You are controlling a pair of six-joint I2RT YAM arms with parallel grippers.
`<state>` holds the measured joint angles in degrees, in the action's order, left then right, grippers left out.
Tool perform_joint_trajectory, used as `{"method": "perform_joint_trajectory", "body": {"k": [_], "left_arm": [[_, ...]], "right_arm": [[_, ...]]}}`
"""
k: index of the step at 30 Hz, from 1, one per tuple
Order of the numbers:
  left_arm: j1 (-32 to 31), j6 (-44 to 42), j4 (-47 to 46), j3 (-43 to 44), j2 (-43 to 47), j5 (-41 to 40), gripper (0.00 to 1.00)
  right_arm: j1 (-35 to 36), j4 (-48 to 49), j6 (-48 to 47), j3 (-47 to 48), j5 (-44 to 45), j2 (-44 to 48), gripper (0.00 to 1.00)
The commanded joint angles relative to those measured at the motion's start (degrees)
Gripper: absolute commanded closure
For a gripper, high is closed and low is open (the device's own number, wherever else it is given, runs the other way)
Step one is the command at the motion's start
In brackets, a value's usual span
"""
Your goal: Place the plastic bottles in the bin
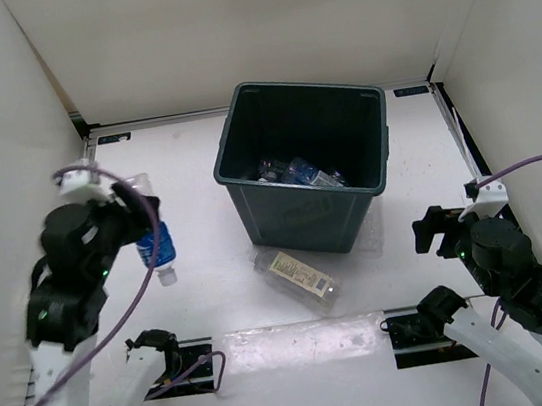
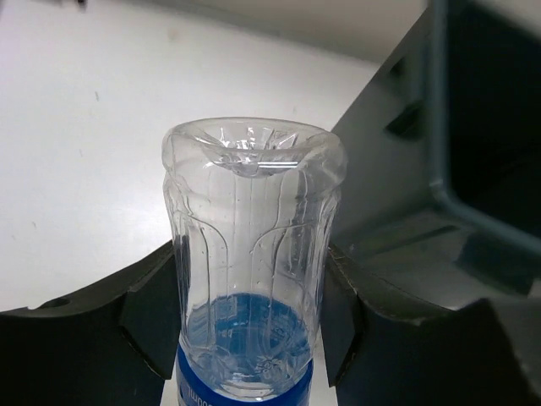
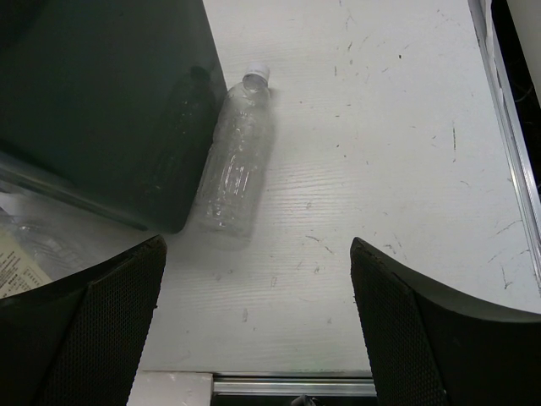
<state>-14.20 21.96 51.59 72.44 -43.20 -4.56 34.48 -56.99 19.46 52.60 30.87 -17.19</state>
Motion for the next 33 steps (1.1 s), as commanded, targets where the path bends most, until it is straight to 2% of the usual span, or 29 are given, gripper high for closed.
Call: {"method": "perform_joint_trajectory", "body": {"k": [1, 2, 4, 5, 9, 13, 17, 18, 20, 21, 26, 30, 31, 33], "left_arm": [[0.40, -1.39, 7.02, 9.01, -1.43, -3.53, 0.63], [0.40, -1.13, 7.46, 15.29, -2.23, -3.18, 0.64], [0.40, 0.01, 7.03, 19.03, -5.90, -0.21, 0.64], [0.40, 0.37, 3.90, 22.79, -6.71, 1.03, 0.64], [-0.48, 3.61, -7.98, 24.15, -12.42, 11.21, 0.64], [-5.82, 6.61, -18.79, 25.01, -18.49, 14.14, 0.64], [-13.57, 1.96, -16.18, 33.88, -29.97, 8.01, 0.63], [-16.80, 1.34, -14.78, 38.69, -31.32, 6.94, 0.62], [-18.23, 0.29, -13.89, 41.80, -36.40, 4.74, 0.61], [-18.76, 0.19, -13.11, 46.08, -37.65, 4.82, 0.59], [-21.75, 0.81, -10.47, 56.47, -47.23, 4.82, 0.57], [-23.33, 1.16, -8.79, 60.36, -53.55, 4.82, 0.45], [-23.33, 1.25, -9.05, 60.10, -53.92, 4.73, 0.35], [-23.51, 0.99, -9.14, 59.92, -54.97, 4.82, 0.24]], "right_arm": [[0.41, 1.18, -0.22, 0.66, 0.15, -0.12, 0.10], [0.59, 1.09, -0.13, 0.58, 0.15, -0.21, 0.10], [0.41, 1.09, -0.04, 0.49, 0.07, -0.21, 0.10], [0.24, 1.27, -0.04, 0.40, 0.06, -0.12, 0.10], [0.32, 1.71, -1.01, 0.05, -1.17, -1.00, 0.10], [2.17, 1.71, -0.92, 0.05, -0.99, -2.76, 0.10], [1.47, 1.71, -0.92, 0.13, -1.08, -2.94, 0.10], [0.95, 1.80, -0.83, 0.14, -1.25, -2.41, 0.10], [0.77, 1.88, -0.92, 0.05, -1.25, -1.88, 0.10], [0.59, 1.54, -0.83, 0.05, -1.08, -1.71, 0.10], [1.12, 1.80, -0.83, 0.05, -0.99, -2.06, 0.10], [0.85, 1.71, -0.74, -0.04, -1.08, -2.23, 0.10], [0.77, 1.80, -0.74, -0.04, -1.08, -2.06, 0.10], [0.85, 1.88, -0.74, -0.04, -1.08, -2.06, 0.10]]}}
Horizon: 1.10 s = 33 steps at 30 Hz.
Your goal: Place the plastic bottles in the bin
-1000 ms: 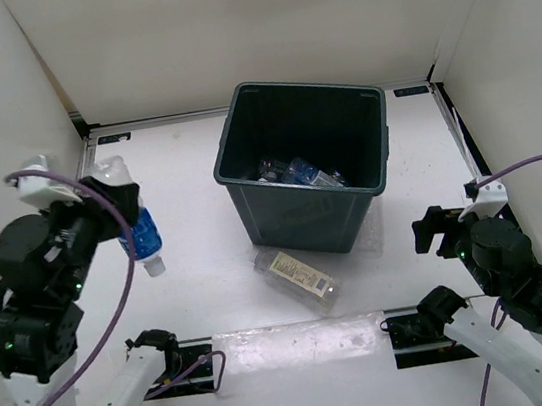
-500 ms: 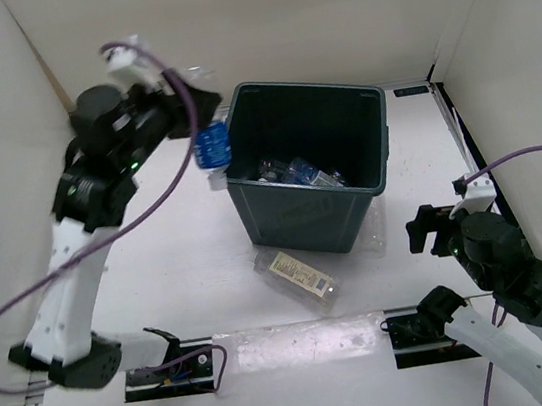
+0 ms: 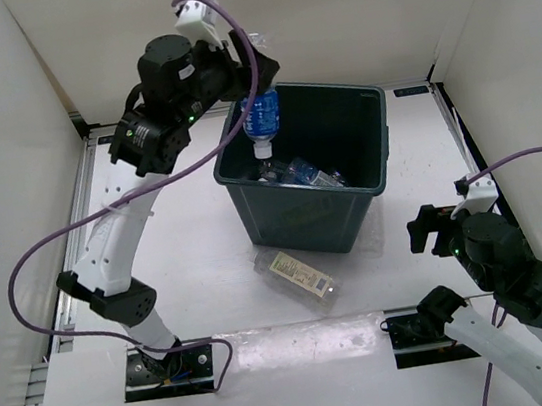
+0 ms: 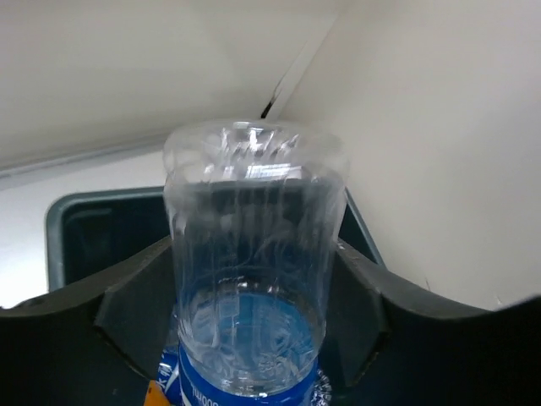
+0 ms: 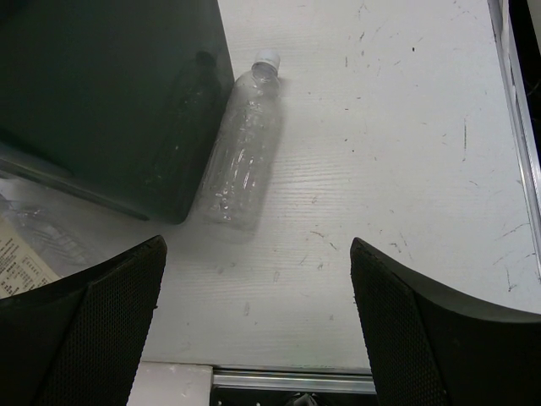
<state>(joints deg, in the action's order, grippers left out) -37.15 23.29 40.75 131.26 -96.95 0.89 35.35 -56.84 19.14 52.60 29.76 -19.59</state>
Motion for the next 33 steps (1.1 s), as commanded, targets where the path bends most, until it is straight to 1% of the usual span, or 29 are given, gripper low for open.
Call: {"method": "perform_joint_trajectory", "body": {"k": [1, 2, 3, 6, 7, 8, 9, 10, 11, 12, 13, 14, 16, 17, 18, 20, 22, 26, 28, 30, 33], "left_arm": [[-0.65, -0.70, 2.57, 1.62, -2.45, -0.19, 0.20], [-0.65, -1.40, 3.45, 2.24, -2.72, -0.10, 0.12], [-0.91, -2.01, 4.24, 3.11, -2.98, -0.27, 0.00], [-0.91, -4.12, 7.23, 1.20, -0.62, -3.16, 0.00], [-0.91, -5.00, 7.76, 0.06, 2.52, -6.65, 0.00], [-0.91, -5.27, 10.29, -3.35, 3.94, -8.16, 0.00], [-0.91, -5.18, 11.70, -4.60, 5.35, -11.14, 0.00], [-0.91, -4.84, 13.02, -6.53, 9.45, -12.91, 0.00], [-1.08, -4.22, 15.47, -11.59, 14.54, -15.71, 0.00], [-1.17, -3.43, 15.41, -18.26, 20.77, -18.61, 0.00], [-1.17, -2.90, 15.24, -25.98, 23.79, -19.68, 0.00], [-0.91, -2.72, 14.19, -29.80, 33.65, -21.96, 0.00], [-0.91, -2.20, 15.57, -42.35, 39.88, -23.03, 0.00], [-0.91, -0.89, 17.06, -44.32, 47.91, -24.77, 0.00], [-1.00, -1.14, 20.13, -49.65, 50.25, -25.31, 0.00], [-0.91, -2.01, 24.36, -53.02, 56.91, -27.59, 0.00], [-1.00, -3.16, 27.08, -59.34, 63.26, -31.01, 0.00], [-0.91, -4.48, 28.94, -67.52, 68.99, -32.35, 0.00], [-0.82, -3.25, 27.73, -71.90, 72.15, -33.66, 0.00], [-1.00, -3.42, 28.06, -71.24, 74.17, -33.32, 0.00], [-1.00, -3.51, 27.45, -72.55, 75.85, -34.28, 0.00]], "right_arm": [[-0.20, 1.73, -0.59, -0.04, 0.04, 0.43, 0.10], [-0.11, 1.64, -0.42, -0.04, -0.05, 0.61, 0.10], [-0.02, 1.64, -0.42, -0.13, 0.04, 0.70, 0.10], [0.24, 1.64, -0.42, -0.04, -0.05, 0.61, 0.10], [0.07, 1.64, -0.59, -0.13, 0.04, 0.52, 0.10], [-0.11, 1.82, -0.42, -0.04, -0.14, 0.70, 0.10], [-0.11, 1.73, -0.59, 0.05, 0.12, 0.52, 0.10], [-0.28, 1.73, -0.50, -0.13, -0.05, 0.70, 0.10], [-0.55, 1.73, -0.42, -0.04, -0.14, 0.79, 0.10], [-0.55, 1.56, -0.33, -0.04, 0.03, 0.87, 0.10], [-0.55, 1.64, -0.41, 0.05, 0.04, 1.14, 0.10], [-0.98, 1.73, -0.42, 0.05, 0.04, 1.31, 0.10], [-1.08, 1.64, -0.42, 0.05, -0.05, 1.84, 0.10], [-0.64, 1.64, -0.50, -0.04, 0.04, 2.10, 0.10], [-0.46, 1.56, -0.24, -0.13, 0.12, 2.63, 0.10], [0.15, 1.56, -0.24, -0.04, 0.65, 2.63, 0.10], [0.24, 1.64, -0.06, -0.04, 0.56, 2.46, 0.10], [-0.72, 1.73, -0.06, -0.04, 0.39, 2.19, 0.10], [-1.42, 1.64, -0.33, -0.04, -0.05, 2.37, 0.10], [-1.78, 1.64, -0.24, -0.13, -0.22, 2.46, 0.10], [-1.25, 1.91, 0.37, -0.39, 0.83, 3.07, 0.10]]}}
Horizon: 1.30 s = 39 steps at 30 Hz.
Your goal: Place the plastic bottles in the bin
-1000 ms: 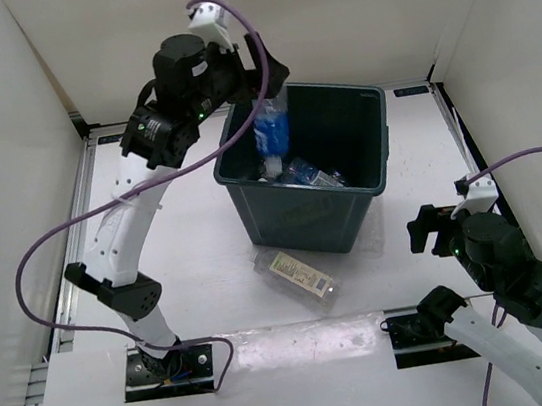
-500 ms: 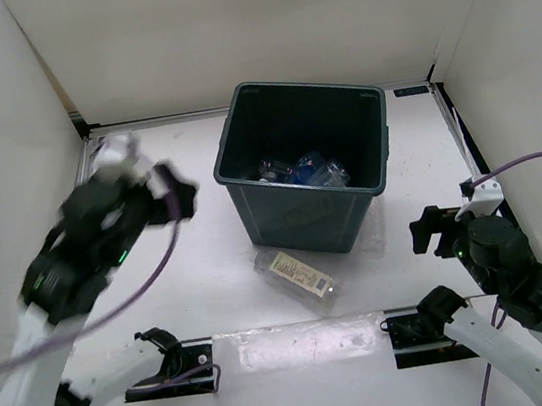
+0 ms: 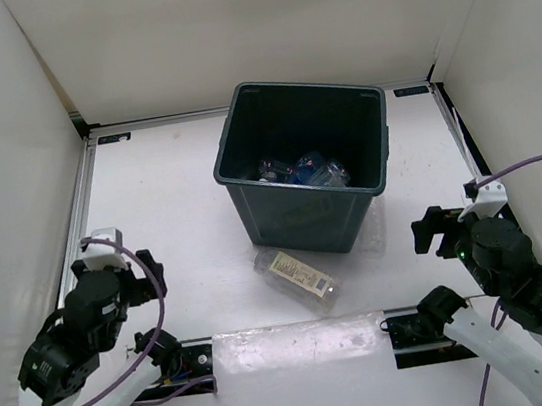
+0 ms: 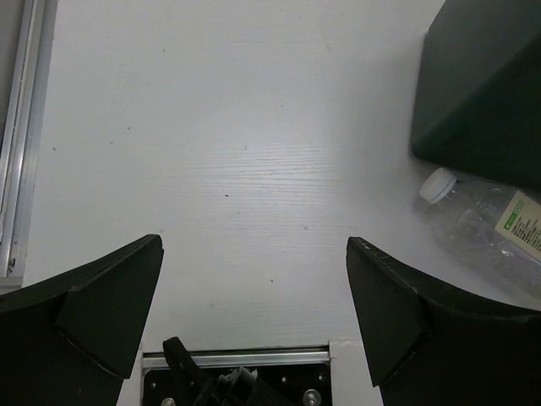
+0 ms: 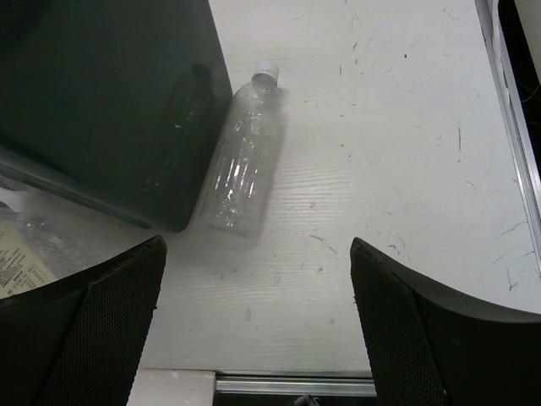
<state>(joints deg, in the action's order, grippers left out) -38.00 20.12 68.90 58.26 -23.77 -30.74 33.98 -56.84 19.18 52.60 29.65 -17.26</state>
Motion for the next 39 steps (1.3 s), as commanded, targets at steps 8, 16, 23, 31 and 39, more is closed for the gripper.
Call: {"method": "perform_joint_trajectory", "body": {"k": [8, 16, 23, 31, 39], "left_arm": [[-0.15, 2.29, 1.93, 1.42, 5.74, -6.52, 0.00], [-0.06, 2.65, 1.67, 0.71, 13.75, -7.84, 0.00], [0.03, 2.73, 1.67, 0.80, 13.14, -7.84, 0.00], [-0.32, 2.29, 1.50, 0.63, 12.96, -7.67, 0.00], [-0.15, 2.29, 1.49, 0.63, 13.75, -7.67, 0.00]], "right_arm": [[-9.41, -2.29, 10.77, 4.15, -2.82, -14.17, 0.10], [-43.29, 6.17, 10.96, 1.55, -54.24, -26.94, 0.10], [-40.93, 14.54, 15.53, -3.46, -53.39, -35.65, 0.10], [-36.44, 23.26, 15.98, -6.02, -51.71, -55.33, 0.10], [-29.94, 24.23, 17.56, -3.29, -43.64, -63.60, 0.10]]}}
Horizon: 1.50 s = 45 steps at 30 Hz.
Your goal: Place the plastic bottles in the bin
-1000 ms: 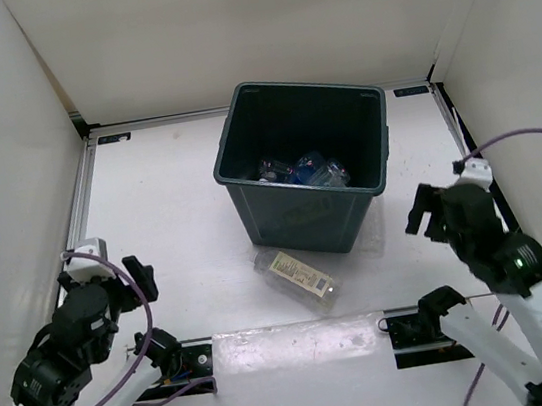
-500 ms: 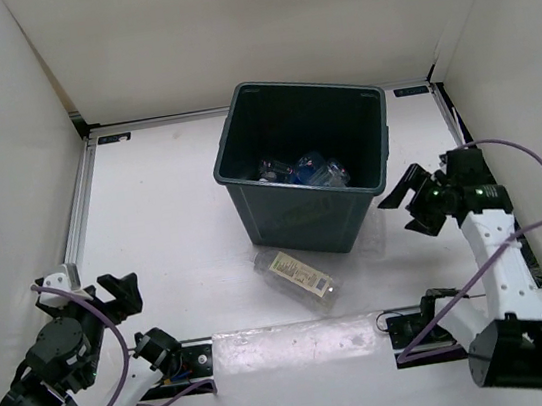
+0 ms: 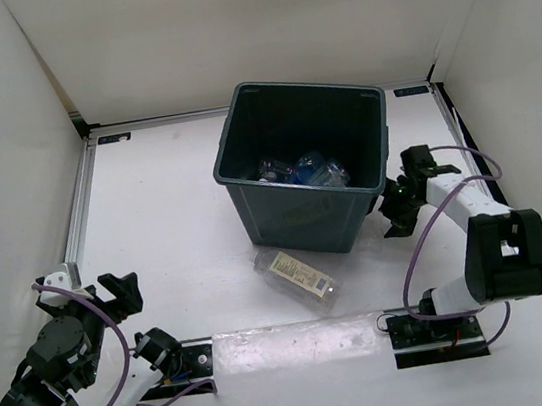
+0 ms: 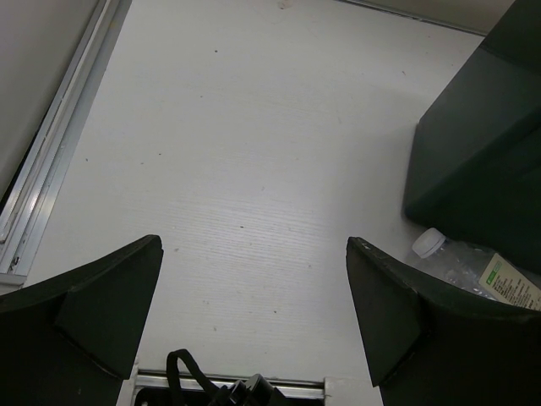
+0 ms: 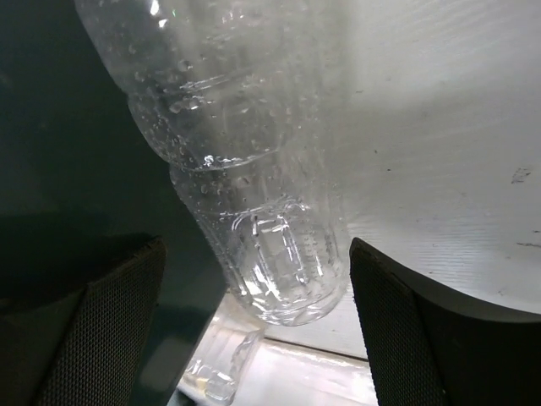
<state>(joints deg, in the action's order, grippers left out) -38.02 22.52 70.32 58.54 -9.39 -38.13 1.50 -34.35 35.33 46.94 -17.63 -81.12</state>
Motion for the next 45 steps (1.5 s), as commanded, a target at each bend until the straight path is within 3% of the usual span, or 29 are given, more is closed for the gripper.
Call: {"method": "perform_joint_trajectory", "body": {"k": [1, 7, 9, 12, 21, 31, 38, 42, 45], "left_arm": [[-0.12, -0.29, -0.10, 0.34, -0.63, -0.37, 0.00], [-0.21, -0.02, -0.10, 0.43, -0.46, -0.28, 0.00], [-0.12, -0.20, -0.10, 0.43, -0.37, -0.37, 0.00], [-0.12, 0.06, -0.01, 0.26, -0.54, -0.28, 0.00], [-0.12, -0.20, -0.10, 0.43, -0.28, 0.07, 0.00], [-0.13, -0.20, -0.36, 0.26, -0.28, 0.51, 0.00], [-0.12, -0.20, -0.19, 0.34, 0.16, 0.42, 0.00], [-0.04, -0.11, -0.10, 0.26, 0.25, 0.51, 0.00], [-0.12, -0.20, -0.10, 0.26, 0.33, 0.60, 0.00]], "right_arm": [[3.15, 1.57, 1.75, 2.54, 4.26, -0.69, 0.10], [5.80, -2.39, 4.39, 7.89, 8.13, -5.27, 0.13], [6.85, -3.53, 4.48, 9.66, 8.84, -6.58, 0.23], [7.12, -4.58, 4.83, 11.50, 10.50, -8.52, 0.28], [11.51, -16.62, 4.31, 24.06, 16.66, -20.63, 0.33], [14.23, -28.93, -0.52, 36.38, 17.36, -30.59, 0.31], [19.50, -38.50, -5.10, 44.91, 25.96, -38.76, 0.30], [21.96, -39.04, -6.33, 44.47, 29.66, -38.93, 0.35], [23.28, -39.48, -7.12, 44.21, 30.45, -38.85, 0.44]]}}
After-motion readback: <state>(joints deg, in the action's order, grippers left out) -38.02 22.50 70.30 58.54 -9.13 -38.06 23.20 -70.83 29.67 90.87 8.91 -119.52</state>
